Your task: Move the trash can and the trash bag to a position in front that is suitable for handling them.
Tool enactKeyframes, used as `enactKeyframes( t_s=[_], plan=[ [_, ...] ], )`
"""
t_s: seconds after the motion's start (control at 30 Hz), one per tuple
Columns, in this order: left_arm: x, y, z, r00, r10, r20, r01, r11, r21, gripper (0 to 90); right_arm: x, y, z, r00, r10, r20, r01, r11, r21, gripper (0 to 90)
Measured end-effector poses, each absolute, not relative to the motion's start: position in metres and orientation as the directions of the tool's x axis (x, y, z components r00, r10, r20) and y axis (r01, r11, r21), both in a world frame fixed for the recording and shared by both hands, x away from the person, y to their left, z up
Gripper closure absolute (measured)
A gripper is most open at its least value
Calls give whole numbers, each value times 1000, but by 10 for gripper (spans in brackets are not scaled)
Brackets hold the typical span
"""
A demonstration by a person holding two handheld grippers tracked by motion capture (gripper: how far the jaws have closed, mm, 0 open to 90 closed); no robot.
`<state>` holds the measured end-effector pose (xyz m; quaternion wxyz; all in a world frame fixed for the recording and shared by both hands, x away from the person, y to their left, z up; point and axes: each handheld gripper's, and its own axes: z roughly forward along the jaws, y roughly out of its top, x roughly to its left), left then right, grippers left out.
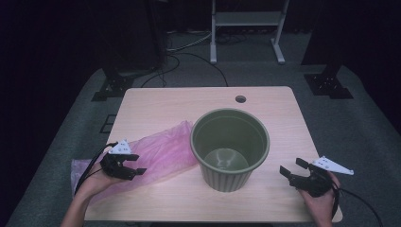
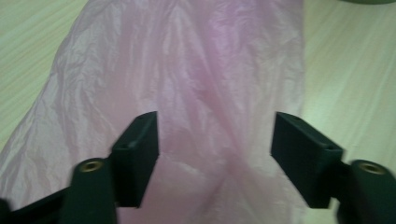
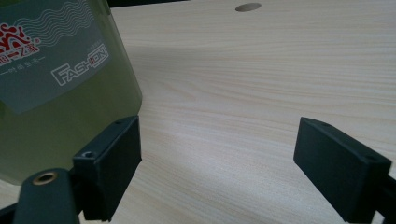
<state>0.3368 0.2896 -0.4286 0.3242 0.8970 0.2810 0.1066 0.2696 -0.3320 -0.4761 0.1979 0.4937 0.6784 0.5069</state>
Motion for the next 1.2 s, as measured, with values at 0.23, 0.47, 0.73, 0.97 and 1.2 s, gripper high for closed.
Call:
enactKeyframes(
  t_s=[0.23,0.47,0.73,0.97,1.2],
  plan=[
    [358,295,-438,821,570,29,427,-648,631,198,269,-335,-477,-434,870,234,468,-4,884,141],
    [371,291,-452,823,567,35,445,-682,580,199,269,-334,-477,-434,870,233,470,-2,882,141],
    [372,290,-461,830,557,16,448,-685,575,233,269,-335,-479,-434,870,235,474,-1,880,141],
    [369,287,-460,844,536,16,422,-683,596,387,270,-331,-479,-439,867,234,480,6,877,142],
    [367,285,-460,854,520,16,405,-683,608,537,270,-332,-479,-439,867,237,482,4,876,142]
  ],
)
